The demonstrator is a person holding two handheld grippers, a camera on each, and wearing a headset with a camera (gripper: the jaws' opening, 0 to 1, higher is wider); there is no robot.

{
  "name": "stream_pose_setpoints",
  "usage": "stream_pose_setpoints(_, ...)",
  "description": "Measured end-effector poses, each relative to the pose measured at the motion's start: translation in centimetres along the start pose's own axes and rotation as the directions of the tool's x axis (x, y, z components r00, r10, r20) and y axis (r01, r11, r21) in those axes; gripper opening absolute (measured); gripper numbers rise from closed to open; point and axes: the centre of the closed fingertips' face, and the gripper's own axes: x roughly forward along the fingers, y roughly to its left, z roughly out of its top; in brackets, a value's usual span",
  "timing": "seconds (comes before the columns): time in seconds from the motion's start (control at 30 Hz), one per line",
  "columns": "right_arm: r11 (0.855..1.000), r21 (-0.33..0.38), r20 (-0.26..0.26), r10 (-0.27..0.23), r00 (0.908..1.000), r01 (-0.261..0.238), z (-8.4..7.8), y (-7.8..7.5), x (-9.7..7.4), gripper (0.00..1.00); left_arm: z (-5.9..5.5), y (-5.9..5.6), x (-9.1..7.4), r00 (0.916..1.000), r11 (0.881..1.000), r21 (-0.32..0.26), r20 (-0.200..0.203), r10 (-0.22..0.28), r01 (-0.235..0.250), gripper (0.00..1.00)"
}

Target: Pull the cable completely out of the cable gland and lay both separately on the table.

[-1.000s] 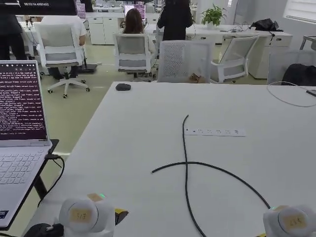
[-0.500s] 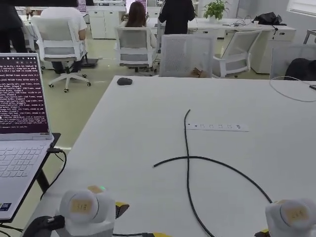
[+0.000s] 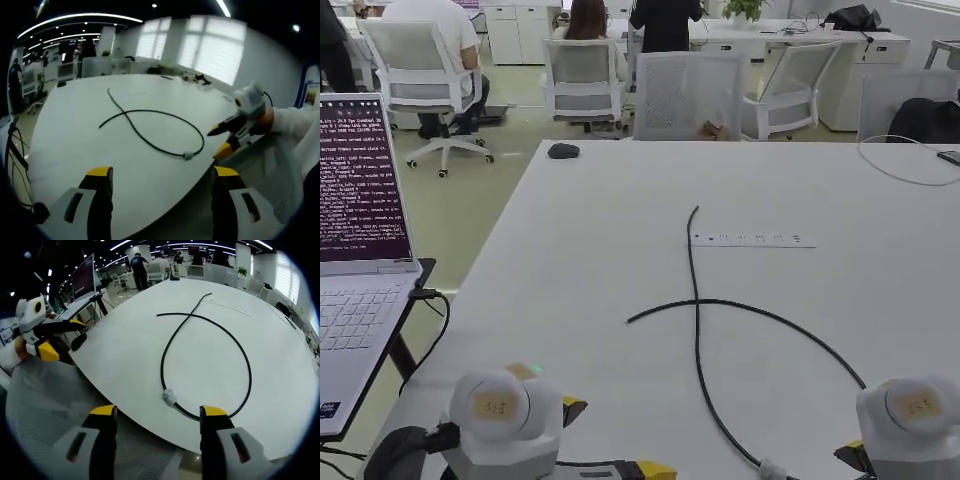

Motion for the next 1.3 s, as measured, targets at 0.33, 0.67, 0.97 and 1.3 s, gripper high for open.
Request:
stream_pose_setpoints(0.33, 0.998, -0.054, -0.013, 0.019, 0.9997, -0.019, 0.3, 0.6, 0.5, 0.57, 0.1, 0.1, 0.0, 1.0000, 1.000, -0.006, 0.006, -0.002, 0.002, 0.80)
stream_pose_setpoints(0.67, 0.981, -0.185, -0.056, 0.045, 0.9974, -0.055, 0.8, 0.7, 1.7, 0.53, 0.5, 0.4, -0.2, 0.9998, 1.000, -0.012, 0.021, 0.007, -0.007, 0.80)
stream_pose_setpoints(0.97, 0.956, -0.274, -0.137, 0.066, 0.9883, -0.102, 0.8, -0.7, 2.9, 0.43, 0.5, 0.2, -0.2, 0.9998, 1.000, -0.010, 0.022, -0.001, 0.001, 0.78)
stream_pose_setpoints(1.3, 0.953, -0.269, -0.186, 0.095, 0.9781, -0.143, -0.5, -2.1, 4.7, 0.33, 0.4, -0.2, -0.1, 0.9997, 1.000, -0.003, 0.011, -0.020, 0.020, 0.75)
